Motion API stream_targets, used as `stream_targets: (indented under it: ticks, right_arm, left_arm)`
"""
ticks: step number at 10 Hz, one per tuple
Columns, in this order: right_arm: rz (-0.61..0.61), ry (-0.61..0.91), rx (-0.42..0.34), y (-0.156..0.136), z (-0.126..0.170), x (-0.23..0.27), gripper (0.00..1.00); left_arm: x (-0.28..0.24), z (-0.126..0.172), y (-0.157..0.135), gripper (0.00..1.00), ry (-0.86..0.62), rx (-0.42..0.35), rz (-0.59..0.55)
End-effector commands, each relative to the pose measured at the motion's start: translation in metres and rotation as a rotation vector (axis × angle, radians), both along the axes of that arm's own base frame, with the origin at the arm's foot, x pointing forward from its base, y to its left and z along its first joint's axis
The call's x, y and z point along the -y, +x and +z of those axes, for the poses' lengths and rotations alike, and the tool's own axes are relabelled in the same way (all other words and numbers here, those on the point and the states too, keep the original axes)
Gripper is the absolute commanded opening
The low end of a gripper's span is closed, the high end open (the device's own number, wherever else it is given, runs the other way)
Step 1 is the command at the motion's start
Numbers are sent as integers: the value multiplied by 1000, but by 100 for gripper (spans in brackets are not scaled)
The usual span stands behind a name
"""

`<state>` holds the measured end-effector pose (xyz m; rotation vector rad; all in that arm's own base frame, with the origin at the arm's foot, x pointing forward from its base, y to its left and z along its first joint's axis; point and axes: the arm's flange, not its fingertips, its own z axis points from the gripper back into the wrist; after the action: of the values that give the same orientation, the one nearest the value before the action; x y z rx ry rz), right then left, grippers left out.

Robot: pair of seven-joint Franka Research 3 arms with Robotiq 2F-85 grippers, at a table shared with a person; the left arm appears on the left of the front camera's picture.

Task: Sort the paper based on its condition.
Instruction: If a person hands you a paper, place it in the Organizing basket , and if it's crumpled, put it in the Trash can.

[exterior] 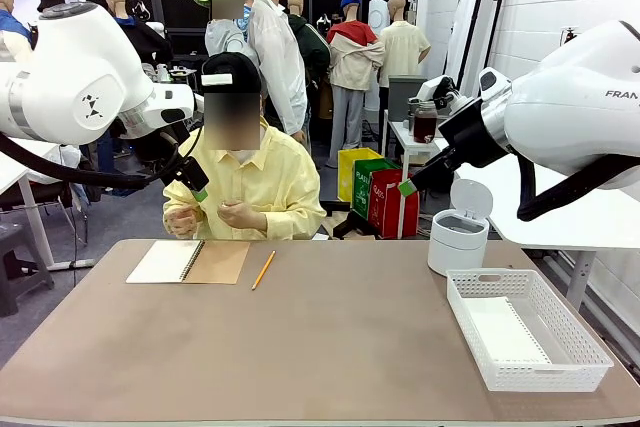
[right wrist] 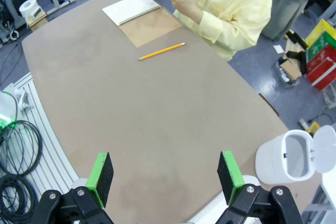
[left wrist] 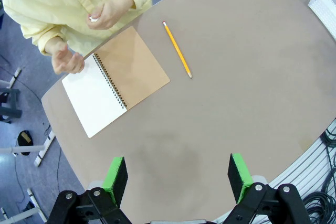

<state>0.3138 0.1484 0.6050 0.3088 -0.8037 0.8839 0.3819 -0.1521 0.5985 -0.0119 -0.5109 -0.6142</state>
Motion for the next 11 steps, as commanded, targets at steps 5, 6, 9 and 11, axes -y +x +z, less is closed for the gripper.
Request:
stream_targets:
  ticks: [5, 6, 9, 11]
  right_arm:
    - [10, -4, -7, -1, 1, -1, 100]
    - [10, -4, -7, -1, 1, -1, 100]
    - [10, -4, -7, -1, 1, -1, 100]
    - [10, -4, -7, -1, 1, -1, 100]
  left_arm:
    - [-2, 1, 1, 100, 0, 3, 0]
    - [-2, 1, 1, 100, 0, 3, 0]
    - [-2, 1, 1, 100, 0, 3, 0]
    - [-2, 1, 1, 100, 0, 3, 0]
